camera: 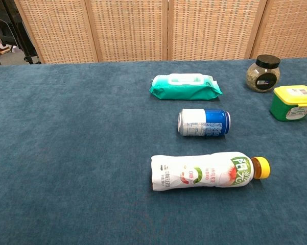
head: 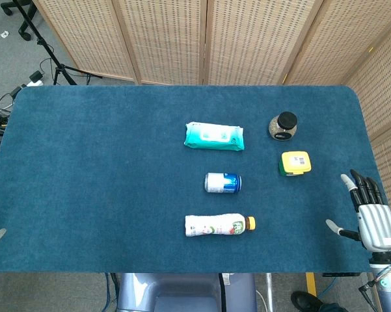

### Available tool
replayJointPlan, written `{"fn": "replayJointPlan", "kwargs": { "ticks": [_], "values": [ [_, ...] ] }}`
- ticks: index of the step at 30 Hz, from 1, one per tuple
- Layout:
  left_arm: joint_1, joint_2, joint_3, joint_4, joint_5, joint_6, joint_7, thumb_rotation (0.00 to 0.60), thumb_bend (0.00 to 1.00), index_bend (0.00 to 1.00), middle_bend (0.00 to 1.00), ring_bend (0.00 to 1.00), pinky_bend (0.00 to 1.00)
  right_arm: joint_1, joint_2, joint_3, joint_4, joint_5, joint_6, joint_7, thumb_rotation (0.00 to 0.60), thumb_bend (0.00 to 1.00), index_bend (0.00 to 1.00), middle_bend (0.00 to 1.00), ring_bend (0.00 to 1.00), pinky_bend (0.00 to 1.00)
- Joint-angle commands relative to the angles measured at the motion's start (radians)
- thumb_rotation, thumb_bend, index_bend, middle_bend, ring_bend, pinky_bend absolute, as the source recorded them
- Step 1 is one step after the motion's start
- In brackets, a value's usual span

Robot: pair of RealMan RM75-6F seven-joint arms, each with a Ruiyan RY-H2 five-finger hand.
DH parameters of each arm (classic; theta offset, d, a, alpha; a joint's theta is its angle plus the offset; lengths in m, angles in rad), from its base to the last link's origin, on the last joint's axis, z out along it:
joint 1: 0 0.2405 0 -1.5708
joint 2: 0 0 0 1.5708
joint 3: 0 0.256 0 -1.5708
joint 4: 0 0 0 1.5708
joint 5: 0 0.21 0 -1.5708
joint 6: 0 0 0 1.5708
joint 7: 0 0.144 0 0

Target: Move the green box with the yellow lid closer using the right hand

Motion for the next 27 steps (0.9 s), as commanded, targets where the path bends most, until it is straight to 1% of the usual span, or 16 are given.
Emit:
{"fn": "replayJointPlan", "kwargs": {
  "ticks": [1,6,10,15,20,21,22,23,27],
  "values": [
    [-0.002,0.000,0.000,0.001,-0.003,-0.006,0.000,0.600,0.00,0.00,0.00,0.00,0.00,0.003,0.000,0.000,0.001,0.003,-0.007,-0.001,0.600,0.00,0.00,0.00,0.00,0.00],
    [-0.007,0.002,-0.004,0.000,-0.015,-0.021,-0.006,0.600,0.00,0.00,0.00,0.00,0.00,0.015,0.007,-0.004,0.003,-0.004,-0.032,0.021,0.600,0.00,0.00,0.00,0.00,0.00],
    [-0.007,0.004,-0.009,0.000,-0.020,-0.020,-0.014,0.600,0.00,0.00,0.00,0.00,0.00,0.048,0.018,0.000,0.028,-0.025,-0.070,0.084,0.600,0.00,0.00,0.00,0.00,0.00],
    [-0.009,0.006,-0.013,0.001,-0.027,-0.026,-0.017,0.600,0.00,0.00,0.00,0.00,0.00,0.157,0.013,0.008,0.129,-0.062,-0.203,0.180,0.600,0.00,0.00,0.00,0.00,0.00],
    [-0.016,0.005,-0.019,0.000,-0.045,-0.045,-0.010,0.600,0.00,0.00,0.00,0.00,0.00,0.259,-0.026,0.025,0.253,-0.052,-0.336,0.197,0.600,0.00,0.00,0.00,0.00,0.00],
    [-0.019,0.004,-0.020,0.000,-0.050,-0.052,-0.006,0.600,0.00,0.00,0.00,0.00,0.00,0.289,-0.035,0.027,0.279,-0.045,-0.384,0.206,0.600,0.00,0.00,0.00,0.00,0.00],
    [-0.026,0.002,-0.021,0.002,-0.058,-0.068,0.002,0.600,0.00,0.00,0.00,0.00,0.00,0.333,-0.053,0.031,0.320,-0.026,-0.468,0.220,0.600,0.00,0.00,0.00,0.00,0.00],
    [-0.028,0.001,-0.023,0.002,-0.063,-0.075,0.007,0.600,0.00,0.00,0.00,0.00,0.00,0.354,-0.066,0.034,0.347,-0.018,-0.502,0.228,0.600,0.00,0.00,0.00,0.00,0.00],
    [-0.035,-0.004,-0.026,-0.001,-0.074,-0.089,0.026,0.600,0.00,0.00,0.00,0.00,0.00,0.399,-0.113,0.037,0.425,0.002,-0.562,0.212,0.600,0.00,0.00,0.00,0.00,0.00]
  ]
}}
